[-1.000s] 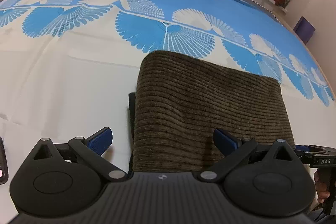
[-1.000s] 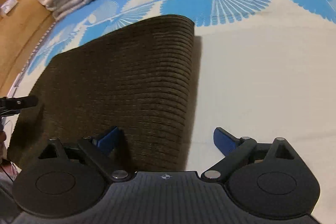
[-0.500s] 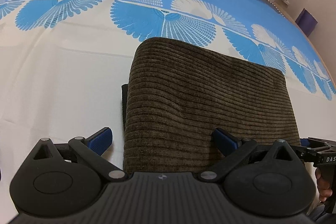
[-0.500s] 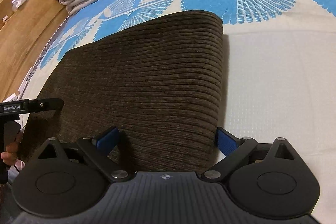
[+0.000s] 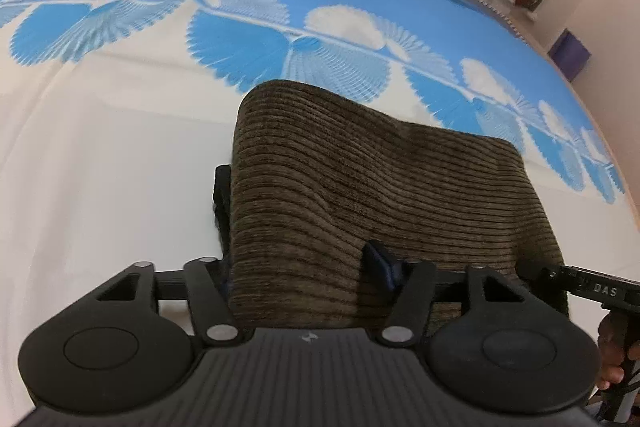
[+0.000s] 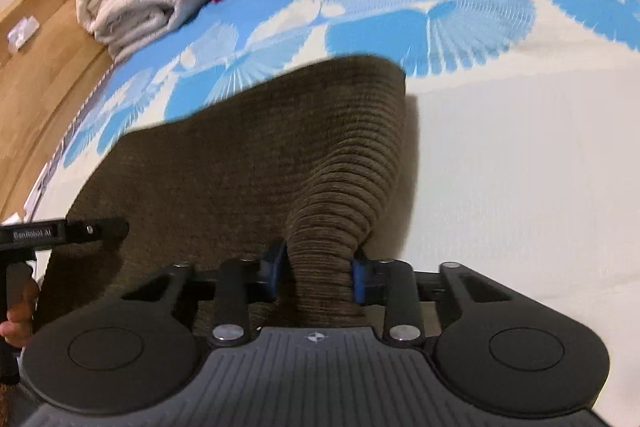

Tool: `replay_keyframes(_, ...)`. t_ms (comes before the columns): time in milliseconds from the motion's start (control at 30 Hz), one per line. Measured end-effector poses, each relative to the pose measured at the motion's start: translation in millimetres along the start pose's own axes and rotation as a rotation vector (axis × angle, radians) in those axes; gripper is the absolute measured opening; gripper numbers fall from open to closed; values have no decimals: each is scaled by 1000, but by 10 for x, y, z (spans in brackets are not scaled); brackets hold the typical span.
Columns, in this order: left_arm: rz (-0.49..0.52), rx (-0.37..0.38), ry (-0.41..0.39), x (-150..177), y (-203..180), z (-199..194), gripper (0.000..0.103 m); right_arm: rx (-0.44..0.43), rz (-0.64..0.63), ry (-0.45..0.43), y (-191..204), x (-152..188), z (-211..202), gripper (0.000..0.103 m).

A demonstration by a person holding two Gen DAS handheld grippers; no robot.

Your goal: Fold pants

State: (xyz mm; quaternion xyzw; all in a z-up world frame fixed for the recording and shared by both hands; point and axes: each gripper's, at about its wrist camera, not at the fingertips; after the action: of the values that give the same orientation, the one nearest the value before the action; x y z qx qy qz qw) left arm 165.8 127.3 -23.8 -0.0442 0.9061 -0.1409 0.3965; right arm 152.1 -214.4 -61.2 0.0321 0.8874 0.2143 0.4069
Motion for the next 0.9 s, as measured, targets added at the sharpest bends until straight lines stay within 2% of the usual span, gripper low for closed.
replay_keyframes(167,-24,69,-4,-108,-304,222,59,86,-6,-68,-221,-214,-10,29)
replay_keyframes(367,18,93,-19,-214,-782,585,59,178,12,-101,-639,-430,9,29)
replay_keyframes(533,39,129,-26,-230,-1019,810,59,195,46,-106,-910,-566,-3,29)
replay_keyframes(700,28,118,-16,-239,-1051,903,61,219,39,-109,-1019,-568,39,30)
replay_keyframes(800,14,106,-1,-239,-1013,882,66,247,-9,-133,-953,-541,61,38)
replay_keyframes(867,8,91,14,-240,-968,817,70,280,-70,-140,-880,-506,37,52)
replay_keyframes(900,8,87,21,-242,-949,771,71,296,-96,-139,-852,-511,-1,56)
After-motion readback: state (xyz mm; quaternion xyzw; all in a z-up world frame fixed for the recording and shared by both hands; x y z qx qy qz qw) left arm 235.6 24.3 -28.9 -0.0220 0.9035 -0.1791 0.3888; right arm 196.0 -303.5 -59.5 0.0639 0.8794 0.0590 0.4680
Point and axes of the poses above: each gripper's, at about its wrist camera, not at the fingertips, and z roughly the way its jaws point, y to its left, x to its underside, and after that the axes turned 14 degrees about -y, right-handed
